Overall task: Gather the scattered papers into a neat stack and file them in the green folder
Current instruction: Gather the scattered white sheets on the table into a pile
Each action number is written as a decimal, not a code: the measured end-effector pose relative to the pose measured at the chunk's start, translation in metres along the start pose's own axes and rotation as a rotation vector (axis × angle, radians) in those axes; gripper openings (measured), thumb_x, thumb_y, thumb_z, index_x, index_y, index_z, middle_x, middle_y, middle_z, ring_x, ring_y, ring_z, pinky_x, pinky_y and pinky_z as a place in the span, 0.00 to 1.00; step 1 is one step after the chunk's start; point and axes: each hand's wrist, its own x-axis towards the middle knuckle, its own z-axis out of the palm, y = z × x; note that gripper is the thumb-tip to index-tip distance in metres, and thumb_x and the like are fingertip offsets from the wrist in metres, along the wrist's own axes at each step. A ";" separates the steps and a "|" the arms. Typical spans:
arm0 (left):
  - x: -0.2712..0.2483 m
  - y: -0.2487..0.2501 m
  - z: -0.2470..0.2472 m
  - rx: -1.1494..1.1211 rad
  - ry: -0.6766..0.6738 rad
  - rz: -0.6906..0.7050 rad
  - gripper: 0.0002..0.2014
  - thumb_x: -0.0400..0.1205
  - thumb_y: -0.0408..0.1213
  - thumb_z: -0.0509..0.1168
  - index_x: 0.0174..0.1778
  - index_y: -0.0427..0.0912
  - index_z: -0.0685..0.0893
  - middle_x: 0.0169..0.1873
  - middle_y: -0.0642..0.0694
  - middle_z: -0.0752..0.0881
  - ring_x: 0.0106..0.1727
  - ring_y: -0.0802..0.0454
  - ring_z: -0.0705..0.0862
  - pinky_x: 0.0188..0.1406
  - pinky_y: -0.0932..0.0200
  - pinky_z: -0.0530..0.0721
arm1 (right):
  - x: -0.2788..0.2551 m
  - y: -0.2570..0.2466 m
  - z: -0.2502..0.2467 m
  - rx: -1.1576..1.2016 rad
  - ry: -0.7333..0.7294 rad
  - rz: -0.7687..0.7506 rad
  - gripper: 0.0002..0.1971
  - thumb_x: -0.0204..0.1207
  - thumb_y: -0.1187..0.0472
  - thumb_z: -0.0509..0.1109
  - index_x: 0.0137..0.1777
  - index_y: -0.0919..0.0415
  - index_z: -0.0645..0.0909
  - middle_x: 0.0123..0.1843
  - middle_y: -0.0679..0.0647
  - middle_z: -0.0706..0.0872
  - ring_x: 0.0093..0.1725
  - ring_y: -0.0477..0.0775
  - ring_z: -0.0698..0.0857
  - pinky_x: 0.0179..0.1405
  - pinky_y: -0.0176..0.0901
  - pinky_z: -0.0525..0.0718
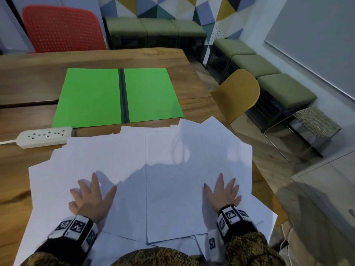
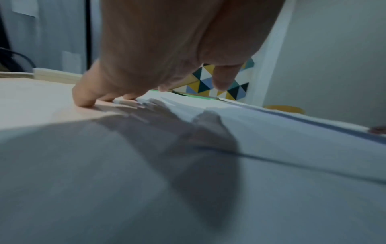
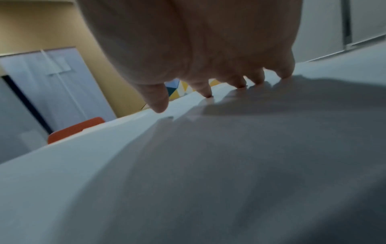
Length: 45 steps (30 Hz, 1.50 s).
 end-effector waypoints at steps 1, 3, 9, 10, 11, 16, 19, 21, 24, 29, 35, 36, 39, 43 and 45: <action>-0.001 0.002 0.005 0.039 -0.024 0.028 0.40 0.79 0.64 0.46 0.82 0.51 0.38 0.83 0.39 0.39 0.83 0.35 0.39 0.79 0.36 0.48 | -0.002 -0.003 0.003 -0.022 -0.031 -0.016 0.39 0.78 0.35 0.47 0.81 0.51 0.35 0.83 0.65 0.32 0.82 0.67 0.36 0.80 0.64 0.41; -0.007 0.011 0.015 0.058 -0.081 0.117 0.39 0.79 0.64 0.45 0.81 0.53 0.34 0.83 0.40 0.36 0.83 0.35 0.36 0.79 0.36 0.46 | -0.013 -0.016 0.013 -0.061 -0.075 -0.111 0.40 0.78 0.35 0.47 0.81 0.51 0.34 0.82 0.66 0.29 0.82 0.68 0.34 0.79 0.65 0.39; -0.012 0.017 0.010 -0.186 -0.045 0.234 0.50 0.65 0.67 0.52 0.82 0.46 0.53 0.81 0.38 0.60 0.81 0.38 0.58 0.78 0.42 0.58 | -0.031 -0.040 0.011 0.009 -0.068 -0.269 0.36 0.79 0.38 0.52 0.82 0.48 0.43 0.84 0.62 0.37 0.83 0.66 0.40 0.81 0.61 0.44; -0.009 0.014 0.003 -0.263 -0.024 0.178 0.49 0.64 0.64 0.56 0.81 0.44 0.56 0.80 0.36 0.63 0.80 0.37 0.62 0.78 0.42 0.61 | -0.025 -0.036 0.004 0.043 -0.019 -0.211 0.37 0.78 0.38 0.53 0.82 0.49 0.43 0.84 0.61 0.38 0.83 0.65 0.40 0.82 0.60 0.45; -0.007 0.013 -0.004 -0.344 -0.009 0.116 0.47 0.66 0.60 0.60 0.80 0.42 0.59 0.78 0.34 0.65 0.78 0.34 0.65 0.77 0.40 0.63 | -0.018 -0.030 -0.001 0.062 0.007 -0.136 0.38 0.78 0.38 0.53 0.82 0.50 0.41 0.84 0.61 0.37 0.83 0.65 0.40 0.81 0.60 0.45; -0.006 0.021 -0.007 -0.498 0.003 0.059 0.36 0.74 0.37 0.71 0.76 0.34 0.64 0.71 0.28 0.72 0.70 0.32 0.73 0.69 0.41 0.73 | -0.011 -0.024 0.001 0.008 -0.109 -0.068 0.41 0.77 0.35 0.51 0.81 0.53 0.35 0.83 0.63 0.33 0.82 0.68 0.38 0.81 0.62 0.44; -0.012 0.028 0.000 -0.583 -0.061 0.079 0.42 0.66 0.41 0.75 0.74 0.34 0.65 0.61 0.32 0.81 0.59 0.37 0.81 0.59 0.46 0.77 | -0.025 -0.036 0.003 -0.001 -0.066 -0.216 0.41 0.76 0.38 0.56 0.82 0.52 0.39 0.85 0.61 0.47 0.82 0.66 0.51 0.79 0.60 0.55; -0.013 0.025 0.003 -0.584 -0.086 0.069 0.38 0.67 0.36 0.76 0.71 0.35 0.67 0.57 0.33 0.83 0.51 0.41 0.82 0.54 0.48 0.79 | -0.023 -0.036 -0.006 0.056 0.013 -0.200 0.41 0.75 0.40 0.60 0.82 0.52 0.45 0.81 0.61 0.58 0.78 0.65 0.60 0.75 0.59 0.62; -0.009 0.017 0.003 -0.573 -0.101 0.086 0.19 0.70 0.32 0.75 0.54 0.34 0.78 0.50 0.31 0.88 0.45 0.39 0.86 0.52 0.44 0.84 | -0.010 -0.019 -0.019 0.061 0.111 -0.109 0.35 0.74 0.42 0.63 0.77 0.56 0.58 0.75 0.61 0.65 0.73 0.64 0.66 0.70 0.57 0.68; -0.022 0.022 0.006 -0.698 -0.073 0.166 0.10 0.67 0.37 0.73 0.38 0.47 0.77 0.35 0.42 0.86 0.39 0.40 0.85 0.44 0.48 0.82 | 0.003 -0.004 -0.020 0.162 -0.053 -0.220 0.22 0.75 0.48 0.66 0.63 0.62 0.71 0.62 0.59 0.77 0.63 0.61 0.76 0.56 0.46 0.75; -0.026 0.029 0.013 -0.721 0.063 0.168 0.11 0.65 0.42 0.68 0.28 0.47 0.69 0.27 0.47 0.77 0.31 0.46 0.75 0.33 0.55 0.71 | 0.007 0.003 -0.029 0.395 -0.121 -0.329 0.06 0.78 0.59 0.64 0.41 0.59 0.74 0.39 0.52 0.78 0.43 0.55 0.78 0.35 0.40 0.71; -0.027 0.027 0.012 -0.725 0.083 0.153 0.16 0.66 0.41 0.68 0.26 0.48 0.65 0.25 0.49 0.72 0.30 0.49 0.71 0.31 0.55 0.68 | 0.008 0.007 -0.033 0.512 -0.097 -0.300 0.06 0.79 0.60 0.64 0.40 0.59 0.74 0.37 0.51 0.78 0.40 0.53 0.79 0.32 0.38 0.71; -0.025 0.022 0.016 -0.700 0.107 0.109 0.22 0.73 0.36 0.70 0.26 0.49 0.60 0.26 0.51 0.68 0.34 0.49 0.69 0.35 0.54 0.67 | 0.011 0.012 -0.038 0.711 -0.056 -0.198 0.03 0.79 0.63 0.64 0.45 0.62 0.75 0.42 0.54 0.80 0.42 0.55 0.80 0.35 0.39 0.74; -0.025 0.020 0.021 -0.660 -0.028 0.110 0.11 0.69 0.39 0.70 0.32 0.40 0.73 0.31 0.44 0.79 0.42 0.44 0.80 0.46 0.47 0.78 | -0.002 0.000 -0.011 0.746 -0.369 -0.197 0.20 0.77 0.56 0.68 0.63 0.68 0.77 0.55 0.61 0.85 0.51 0.58 0.83 0.45 0.43 0.80; -0.020 0.019 0.019 -0.630 -0.084 0.162 0.18 0.65 0.43 0.67 0.44 0.33 0.79 0.41 0.37 0.85 0.47 0.41 0.83 0.51 0.46 0.80 | -0.011 -0.008 -0.010 0.773 -0.515 -0.243 0.36 0.65 0.41 0.74 0.66 0.66 0.76 0.55 0.58 0.86 0.51 0.56 0.85 0.46 0.41 0.85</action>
